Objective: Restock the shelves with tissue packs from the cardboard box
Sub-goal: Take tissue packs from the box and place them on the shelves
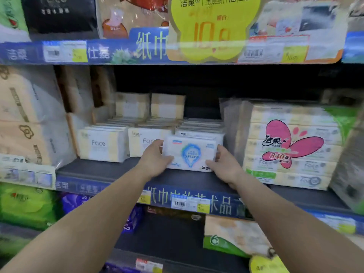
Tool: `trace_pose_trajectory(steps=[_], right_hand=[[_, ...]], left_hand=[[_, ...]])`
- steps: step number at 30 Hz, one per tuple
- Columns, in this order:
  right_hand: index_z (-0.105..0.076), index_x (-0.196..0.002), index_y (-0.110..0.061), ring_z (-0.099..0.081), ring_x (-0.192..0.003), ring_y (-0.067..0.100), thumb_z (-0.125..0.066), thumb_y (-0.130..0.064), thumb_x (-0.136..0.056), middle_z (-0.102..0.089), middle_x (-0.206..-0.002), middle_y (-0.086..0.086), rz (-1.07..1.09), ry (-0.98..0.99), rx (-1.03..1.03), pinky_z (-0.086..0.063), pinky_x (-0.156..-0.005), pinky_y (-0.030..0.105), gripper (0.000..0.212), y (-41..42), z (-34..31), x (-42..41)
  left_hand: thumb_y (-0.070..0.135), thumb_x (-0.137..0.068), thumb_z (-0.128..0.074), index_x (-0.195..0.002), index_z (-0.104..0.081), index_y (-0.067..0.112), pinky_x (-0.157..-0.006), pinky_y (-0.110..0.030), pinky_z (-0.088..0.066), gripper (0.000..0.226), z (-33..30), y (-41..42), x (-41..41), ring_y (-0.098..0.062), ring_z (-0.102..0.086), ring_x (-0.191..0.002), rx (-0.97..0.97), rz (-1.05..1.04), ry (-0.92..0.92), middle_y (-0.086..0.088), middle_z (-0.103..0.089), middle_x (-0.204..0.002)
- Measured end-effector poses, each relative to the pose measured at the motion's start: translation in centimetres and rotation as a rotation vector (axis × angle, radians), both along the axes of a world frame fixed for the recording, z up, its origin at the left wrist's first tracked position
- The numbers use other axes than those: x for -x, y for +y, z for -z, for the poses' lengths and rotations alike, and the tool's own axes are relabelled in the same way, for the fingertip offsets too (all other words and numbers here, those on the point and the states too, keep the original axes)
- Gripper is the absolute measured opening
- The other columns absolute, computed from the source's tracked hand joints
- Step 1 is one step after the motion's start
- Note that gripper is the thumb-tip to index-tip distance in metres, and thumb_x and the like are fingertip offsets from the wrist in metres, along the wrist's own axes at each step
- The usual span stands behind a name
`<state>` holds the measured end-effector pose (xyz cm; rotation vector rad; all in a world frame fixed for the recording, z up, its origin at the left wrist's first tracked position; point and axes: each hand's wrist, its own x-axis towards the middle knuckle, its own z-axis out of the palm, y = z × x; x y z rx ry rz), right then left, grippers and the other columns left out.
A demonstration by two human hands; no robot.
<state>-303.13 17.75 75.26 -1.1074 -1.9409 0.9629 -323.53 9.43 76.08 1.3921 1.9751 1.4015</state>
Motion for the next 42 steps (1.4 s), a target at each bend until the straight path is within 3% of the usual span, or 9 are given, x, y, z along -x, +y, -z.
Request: trace_pose_trajectory(steps=[5,10,15,18,22,27,30,37,42], right_hand=[[-0.052,-0.113,-0.014,-0.061,-0.104,0.019,-0.072,-0.018,-0.082,-0.065,-0.113,0.001,0.038,-0.09,0.038,-0.049,-0.096,0.039,0.037,0.1,0.4,0.6],[-0.052,-0.112,-0.015,-0.063,-0.095,0.02,-0.069,-0.015,-0.085,-0.066,-0.105,0.001,0.001,-0.087,-0.006,-0.051,-0.086,0.037,0.032,-1.1,-1.3,1.1],[-0.061,-0.096,-0.027,-0.062,-0.082,0.018,-0.071,-0.01,-0.073,-0.069,-0.095,0.004,-0.003,-0.005,-0.221,-0.05,-0.079,0.038,0.03,-1.8,-3.8,2.6],[-0.056,-0.111,-0.023,-0.062,-0.084,0.012,-0.077,-0.005,-0.075,-0.066,-0.101,0.003,0.067,0.256,-0.135,-0.053,-0.077,0.033,0.045,-2.1,-4.4,2.3],[-0.044,-0.128,-0.016,-0.063,-0.106,0.015,-0.08,-0.005,-0.074,-0.063,-0.12,0.005,0.003,0.362,0.132,-0.054,-0.089,0.031,0.066,-1.9,-2.9,1.7],[-0.059,-0.109,-0.016,-0.069,-0.094,0.017,-0.075,-0.003,-0.079,-0.071,-0.109,0.006,-0.068,0.35,0.338,-0.059,-0.08,0.033,0.036,-1.7,-1.7,1.6],[-0.056,-0.105,-0.02,-0.068,-0.084,0.014,-0.076,0.001,-0.077,-0.068,-0.105,0.006,0.136,0.511,0.126,-0.058,-0.064,0.027,0.041,-0.9,-2.6,1.4],[-0.046,-0.133,-0.011,-0.06,-0.096,0.011,-0.064,0.005,-0.085,-0.061,-0.124,0.008,0.274,0.474,0.089,-0.053,-0.086,0.024,0.053,-0.5,-0.1,2.6],[-0.031,-0.146,-0.019,-0.053,-0.102,0.012,-0.06,0.003,-0.088,-0.053,-0.121,-0.008,0.317,0.324,0.124,-0.049,-0.077,0.018,0.069,-0.7,0.0,2.2]], left_hand=[[0.012,-0.079,-0.076,-0.131,-0.042,0.015,-0.092,-0.037,-0.051,0.063,-0.7,1.8,2.5,-0.022,-0.061,-0.105,0.108,0.149,-0.007,-0.01,-0.061,-0.124],[0.047,-0.07,-0.077,-0.149,-0.023,0.031,-0.106,-0.037,-0.028,0.097,-7.1,1.6,0.5,-0.029,-0.037,-0.128,-0.025,0.145,0.909,-0.007,-0.046,-0.136],[0.034,-0.076,-0.074,-0.139,-0.04,0.033,-0.087,-0.031,-0.039,0.072,-11.0,2.1,-3.2,-0.019,-0.049,-0.111,0.072,0.369,1.201,0.004,-0.053,-0.127],[0.03,-0.074,-0.08,-0.106,-0.057,0.027,-0.062,-0.025,-0.037,0.04,-12.0,2.4,-2.7,-0.01,-0.05,-0.079,0.058,0.379,1.039,0.009,-0.056,-0.094],[0.013,-0.069,-0.086,-0.091,-0.064,0.016,-0.062,-0.019,-0.052,0.031,-10.3,2.8,-0.2,-0.013,-0.066,-0.075,-0.092,0.45,0.114,0.001,-0.069,-0.084],[0.006,-0.076,-0.077,-0.096,-0.058,0.014,-0.073,-0.035,-0.056,0.029,-4.8,2.7,0.3,-0.022,-0.07,-0.077,-0.125,0.36,-0.711,-0.009,-0.073,-0.091],[0.009,-0.077,-0.077,-0.093,-0.058,0.016,-0.07,-0.03,-0.054,0.026,-2.7,3.0,1.6,-0.017,-0.067,-0.076,-0.086,0.299,-0.649,-0.004,-0.072,-0.088],[0.02,-0.078,-0.076,-0.116,-0.057,0.009,-0.083,-0.026,-0.044,0.044,0.1,3.8,2.2,-0.023,-0.061,-0.106,0.131,0.128,0.271,-0.007,-0.065,-0.118],[0.025,-0.082,-0.072,-0.118,-0.055,0.006,-0.078,-0.024,-0.039,0.044,0.1,3.9,1.1,-0.027,-0.057,-0.111,0.159,0.075,0.293,-0.011,-0.061,-0.122]])
